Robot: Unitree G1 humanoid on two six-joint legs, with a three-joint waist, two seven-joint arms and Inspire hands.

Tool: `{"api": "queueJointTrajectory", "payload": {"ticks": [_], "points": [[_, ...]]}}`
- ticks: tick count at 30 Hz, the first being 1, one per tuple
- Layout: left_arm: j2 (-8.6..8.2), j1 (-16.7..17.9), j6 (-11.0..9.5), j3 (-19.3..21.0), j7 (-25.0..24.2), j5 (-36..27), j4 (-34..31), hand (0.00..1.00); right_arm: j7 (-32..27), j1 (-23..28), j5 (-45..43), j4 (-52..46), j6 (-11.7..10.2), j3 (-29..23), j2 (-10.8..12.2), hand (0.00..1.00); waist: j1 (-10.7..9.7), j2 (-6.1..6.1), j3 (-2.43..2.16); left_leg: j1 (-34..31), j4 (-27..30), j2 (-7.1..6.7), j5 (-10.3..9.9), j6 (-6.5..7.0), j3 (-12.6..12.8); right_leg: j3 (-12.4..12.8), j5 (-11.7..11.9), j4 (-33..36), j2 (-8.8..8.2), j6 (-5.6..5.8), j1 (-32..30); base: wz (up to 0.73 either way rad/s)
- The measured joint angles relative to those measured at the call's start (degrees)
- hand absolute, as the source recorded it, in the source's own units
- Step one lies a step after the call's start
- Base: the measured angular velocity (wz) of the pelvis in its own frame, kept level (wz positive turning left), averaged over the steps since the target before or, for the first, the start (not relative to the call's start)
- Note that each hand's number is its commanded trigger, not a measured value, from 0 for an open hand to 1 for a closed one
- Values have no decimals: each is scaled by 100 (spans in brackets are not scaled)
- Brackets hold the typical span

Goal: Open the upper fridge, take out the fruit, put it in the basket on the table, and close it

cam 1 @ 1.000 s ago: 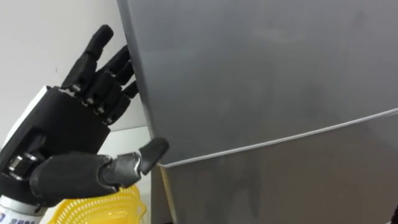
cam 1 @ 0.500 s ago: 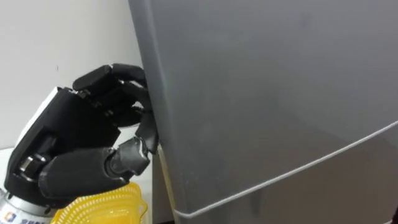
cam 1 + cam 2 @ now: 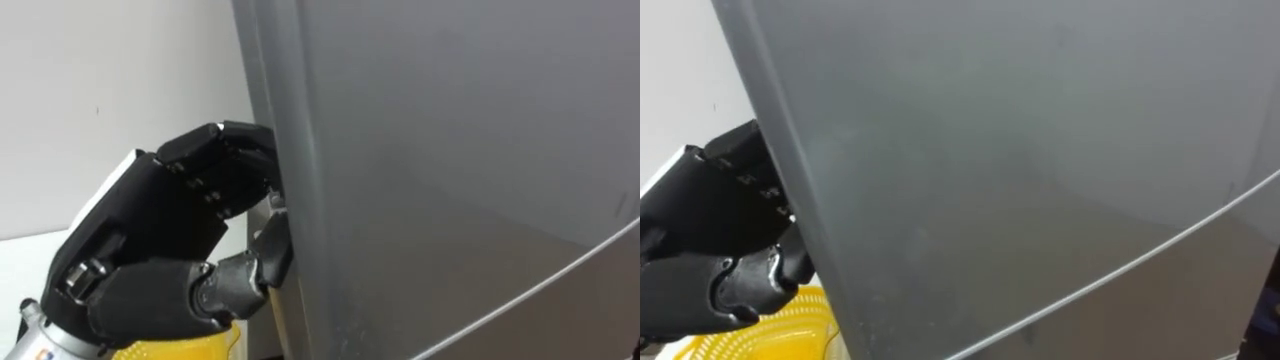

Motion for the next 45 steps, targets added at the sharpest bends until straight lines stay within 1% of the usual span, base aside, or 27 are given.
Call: {"api": "queueJointTrajectory", "payload": {"ticks": [7,9,13,15,18,22,25,26,28,29,31,35,37,38,40,42,45], "points": [[-146,-7,-20,-268,-8,-46,-1,0,-82,-60,-16,4,3,161,3,0,-7,-44,0,-4,0,-8,6,10,64,7,17,-4,-19,26,0,0],[-147,-15,-33,-300,-39,-52,-1,0,-108,-91,-66,24,1,161,5,0,-50,-38,0,-11,0,-11,10,20,67,8,23,-11,-23,35,5,0],[-147,-15,-133,-399,-96,-74,-1,0,-214,-133,-92,39,-8,164,26,0,-126,-3,0,-23,-7,-16,8,38,67,8,31,-15,-24,46,52,0],[-146,-15,-134,-477,-108,-165,-1,0,-261,-146,-91,66,-14,166,31,0,-148,0,8,-17,-7,-17,9,41,67,8,33,-11,-18,48,60,0],[-145,-15,-138,-637,-157,-358,-15,0,-315,-166,-98,83,-14,166,29,0,-170,13,19,-27,-9,-15,6,49,75,9,36,-7,-25,48,17,0],[-144,-48,-151,-932,-362,-604,-71,0,-285,-184,-110,75,-15,165,11,0,-239,35,11,-26,-32,-5,5,51,130,51,36,-6,-22,48,-18,-5],[-144,-233,-151,-1188,-522,-612,-100,0,-200,-205,-118,76,-35,195,-28,0,-313,40,6,-22,-45,5,5,51,206,126,36,15,-20,48,-54,-12],[-148,-313,-150,-1323,-536,-607,-96,0,-180,-219,-122,62,-51,306,-61,0,-326,40,8,-25,-44,11,6,52,243,161,36,64,-26,47,-70,-18],[-151,-380,-124,-1513,-606,-578,-90,0,-151,-248,-122,38,-65,409,-87,0,-371,34,9,-21,-44,24,6,52,357,195,37,92,-34,47,-111,-14],[-161,-401,-123,-1670,-632,-598,-90,0,-122,-267,-118,38,-64,457,-99,0,-421,26,9,-16,-44,23,6,52,375,202,37,92,-37,46,-116,-7],[-165,-440,-117,-1855,-657,-597,-89,0,-107,-308,-113,38,-64,550,-100,0,-483,7,10,-12,-44,23,6,52,388,215,37,89,-36,46,-122,-3],[-171,-460,-62,-2123,-766,-596,-89,0,-60,-336,-96,41,-65,607,-100,0,-509,-22,9,-4,-44,44,7,52,480,312,38,84,-17,44,-185,-10],[-168,-460,-9,-2192,-797,-596,-82,0,-61,-332,-57,48,-65,606,-98,0,-562,-36,9,-3,-47,46,7,52,488,318,38,84,-14,43,-183,-2],[-165,-460,4,-2211,-860,-596,-82,0,-67,-337,-37,57,-65,607,-98,0,-614,-44,9,0,-51,47,7,51,497,325,38,85,-12,43,-183,0],[-166,-461,10,-2271,-906,-596,-76,0,-77,-340,-38,77,-63,606,-99,0,-653,-61,11,15,-58,51,7,51,517,356,40,85,-6,41,-184,-7],[-167,-461,21,-2311,-991,-596,-36,0,-81,-352,-37,173,-63,606,-99,0,-668,-85,10,53,-90,59,7,51,529,398,42,86,8,37,-175,-11],[-161,-461,74,-2312,-1040,-596,-22,0,-124,-348,-38,212,-52,609,-99,0,-696,-106,23,78,-102,69,7,50,572,444,45,82,19,33,-152,-7]]}}
